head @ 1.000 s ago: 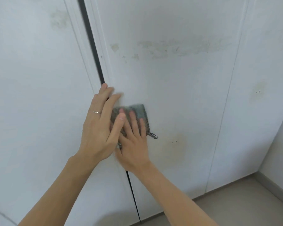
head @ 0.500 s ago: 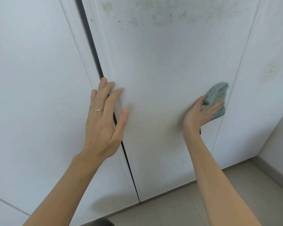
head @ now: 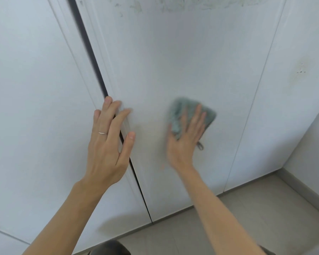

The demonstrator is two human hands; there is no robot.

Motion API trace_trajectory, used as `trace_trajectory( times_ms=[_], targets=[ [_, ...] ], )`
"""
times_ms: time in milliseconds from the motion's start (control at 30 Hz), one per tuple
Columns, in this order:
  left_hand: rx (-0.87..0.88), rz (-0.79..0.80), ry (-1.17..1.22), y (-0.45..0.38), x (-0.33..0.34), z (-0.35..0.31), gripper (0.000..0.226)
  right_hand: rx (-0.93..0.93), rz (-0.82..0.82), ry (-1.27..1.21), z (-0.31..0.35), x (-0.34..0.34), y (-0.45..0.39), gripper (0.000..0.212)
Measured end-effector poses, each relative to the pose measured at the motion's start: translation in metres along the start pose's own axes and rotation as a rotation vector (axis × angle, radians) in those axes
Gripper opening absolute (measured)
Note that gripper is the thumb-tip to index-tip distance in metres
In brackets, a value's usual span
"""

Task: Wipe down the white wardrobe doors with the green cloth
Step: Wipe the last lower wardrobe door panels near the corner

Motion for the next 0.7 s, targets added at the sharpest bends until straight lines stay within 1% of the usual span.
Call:
trace_trajectory(
  times_ms=[67,133,167,233,267,300,333,367,433,467,500,533,567,600,633,667,700],
  targets=[
    [-0.006,-0.001,0.012,0.0,0.002,0.0,0.045,0.237,-0.19,-0.114,-0.034,-0.031,-0.028,0.073],
    [-0.012,-0.004,0.022,0.0,0.002,0.0,0.046,0.517,-0.311,-0.23,-0.073,-0.047,-0.035,0.066],
    [-0.013,-0.004,0.025,0.001,0.002,0.0,0.046,0.644,-0.359,-0.282,-0.087,-0.051,-0.033,0.067],
    [-0.014,0.003,0.029,0.001,0.002,-0.001,0.046,0.798,-0.413,-0.325,-0.094,-0.047,-0.024,0.069],
    [-0.016,0.008,0.033,0.002,0.001,-0.001,0.046,0.832,-0.414,-0.329,-0.082,-0.039,-0.018,0.071],
    [-0.016,0.013,0.036,0.001,0.0,-0.001,0.047,0.821,-0.391,-0.316,-0.063,-0.027,-0.01,0.073],
    [-0.019,0.019,0.035,0.002,0.0,0.0,0.047,0.75,-0.34,-0.272,-0.036,-0.015,0.001,0.075],
    [-0.02,0.021,0.032,0.003,0.0,0.001,0.048,0.632,-0.266,-0.223,-0.003,-0.001,0.015,0.076],
    [-0.021,0.014,0.016,0.004,0.001,0.001,0.049,0.347,-0.029,-0.201,0.065,0.036,0.057,0.076],
    [-0.019,0.003,0.008,0.002,0.001,-0.001,0.049,0.275,0.105,-0.215,0.086,0.052,0.078,0.075],
    [-0.02,0.0,0.001,0.004,0.001,-0.001,0.05,0.268,0.198,-0.237,0.093,0.062,0.097,0.075],
    [-0.013,-0.006,-0.006,0.002,0.0,-0.002,0.05,0.271,0.234,-0.264,0.088,0.067,0.099,0.077],
    [-0.005,-0.007,-0.017,0.001,-0.001,-0.002,0.05,0.27,0.225,-0.264,0.08,0.064,0.091,0.079],
    [-0.001,-0.009,-0.026,0.0,-0.002,-0.001,0.05,0.264,0.168,-0.246,0.068,0.054,0.074,0.077],
    [0.002,-0.015,-0.033,-0.001,-0.003,0.0,0.05,0.277,0.077,-0.242,0.052,0.04,0.055,0.074],
    [-0.001,-0.019,-0.034,-0.001,-0.001,0.0,0.05,0.335,-0.032,-0.238,0.029,0.022,0.036,0.073],
    [-0.01,-0.033,-0.029,-0.001,0.0,0.0,0.05,0.434,-0.139,-0.241,-0.001,0.005,0.019,0.073]
  ],
)
Point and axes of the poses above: each hand's wrist, its own y-axis away from the middle knuckle, its own x-axis out of the palm, z = x × y, the point moved 9 cm from there along -y, towards the middle knuckle, and after that the axes turned 12 degrees about -x, right-handed, at the moved point
